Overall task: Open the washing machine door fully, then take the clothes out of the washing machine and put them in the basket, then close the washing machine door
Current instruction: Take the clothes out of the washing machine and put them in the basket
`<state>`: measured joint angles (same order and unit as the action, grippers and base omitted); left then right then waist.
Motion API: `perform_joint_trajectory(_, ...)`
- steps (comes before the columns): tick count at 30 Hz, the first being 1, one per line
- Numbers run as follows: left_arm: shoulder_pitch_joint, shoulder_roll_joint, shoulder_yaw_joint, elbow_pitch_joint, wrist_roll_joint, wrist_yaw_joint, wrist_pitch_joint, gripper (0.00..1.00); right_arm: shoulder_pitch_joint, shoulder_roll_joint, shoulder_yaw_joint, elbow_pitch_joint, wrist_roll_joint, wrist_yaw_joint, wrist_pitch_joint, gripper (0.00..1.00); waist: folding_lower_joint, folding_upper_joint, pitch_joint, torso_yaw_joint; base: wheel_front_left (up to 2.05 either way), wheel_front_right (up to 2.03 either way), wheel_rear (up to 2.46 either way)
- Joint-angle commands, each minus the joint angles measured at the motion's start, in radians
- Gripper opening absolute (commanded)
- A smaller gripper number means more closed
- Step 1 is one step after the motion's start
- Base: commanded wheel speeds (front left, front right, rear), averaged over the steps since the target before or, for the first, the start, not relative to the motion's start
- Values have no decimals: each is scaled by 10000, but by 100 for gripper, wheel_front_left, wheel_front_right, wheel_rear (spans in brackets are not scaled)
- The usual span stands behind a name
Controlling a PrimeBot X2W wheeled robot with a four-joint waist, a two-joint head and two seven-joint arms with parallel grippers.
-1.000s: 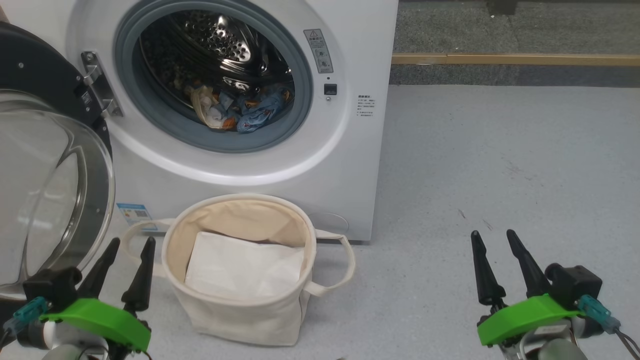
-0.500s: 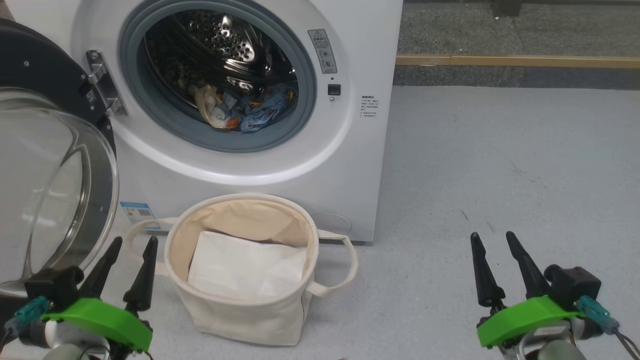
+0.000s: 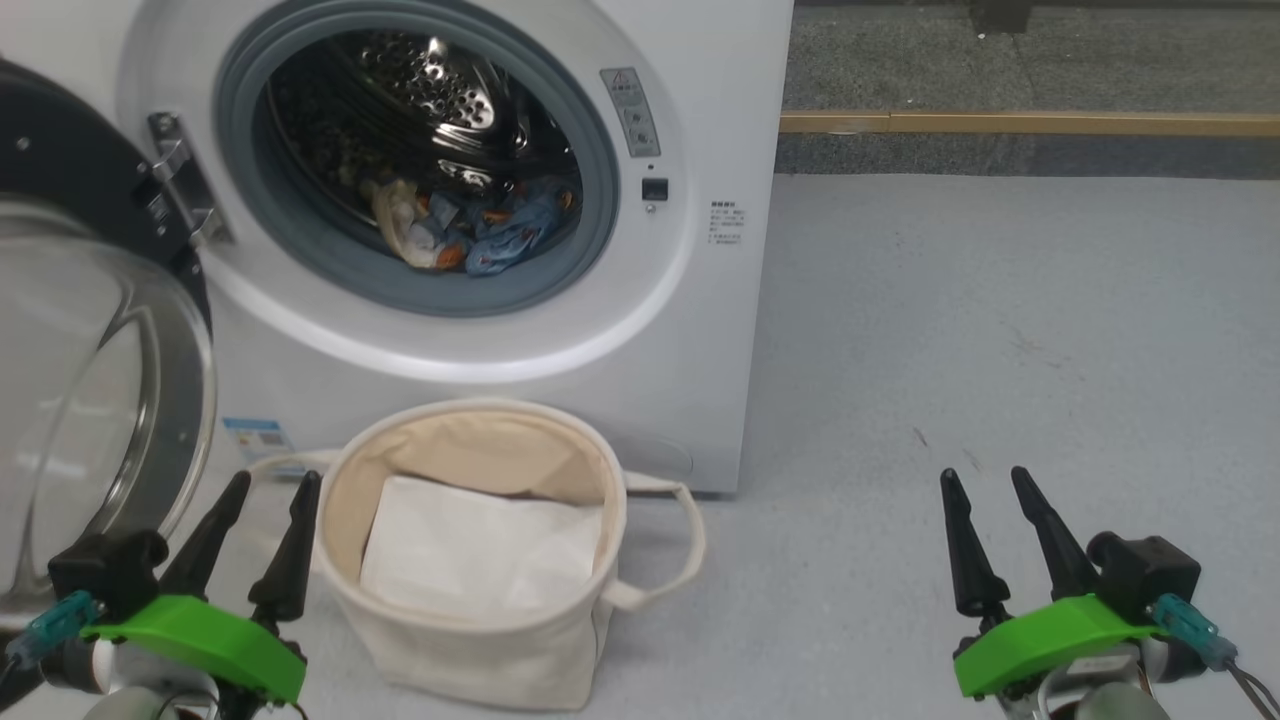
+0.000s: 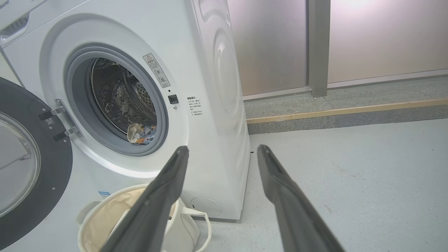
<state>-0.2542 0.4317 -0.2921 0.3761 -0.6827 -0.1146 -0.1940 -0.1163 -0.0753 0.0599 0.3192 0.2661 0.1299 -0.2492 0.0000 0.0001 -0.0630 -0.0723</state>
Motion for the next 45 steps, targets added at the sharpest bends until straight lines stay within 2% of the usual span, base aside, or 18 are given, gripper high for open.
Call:
perform_joint_trajectory(1, -504, 444, 413, -319, -108, -16, -7, 100, -229, -54, 226, -292, 77, 8, -126, 100, 0, -1, 17, 5, 202, -162, -39)
perform_joint_trajectory(10, -562, 504, 522, -286, -186, 114, -72, 100, -230, -31, 198, -320, 38, 8, -126, 100, 0, -1, 164, -3, 218, -196, -22)
perform_joint_trajectory(18, -662, 318, 397, -142, -11, 329, -243, 100, -318, -44, 298, -392, 45, 8, -126, 100, 0, -1, 289, 47, 144, -143, 0)
perform_joint_trajectory(30, -799, 110, 310, 269, -47, 472, -274, 100, -361, -42, 313, -490, 73, 8, -126, 100, 0, -1, 341, 71, 19, -19, 0)
perform_joint_trajectory(33, -851, 173, 179, 343, 272, 601, -353, 100, -371, -48, 304, -495, 57, 8, -126, 100, 0, -1, 353, 54, 0, 0, 0)
perform_joint_trajectory(45, -1369, -159, 360, 775, 182, 767, -519, 100, -432, -64, 191, -611, 71, 8, -126, 100, 0, -1, 550, -114, 0, 0, 0)
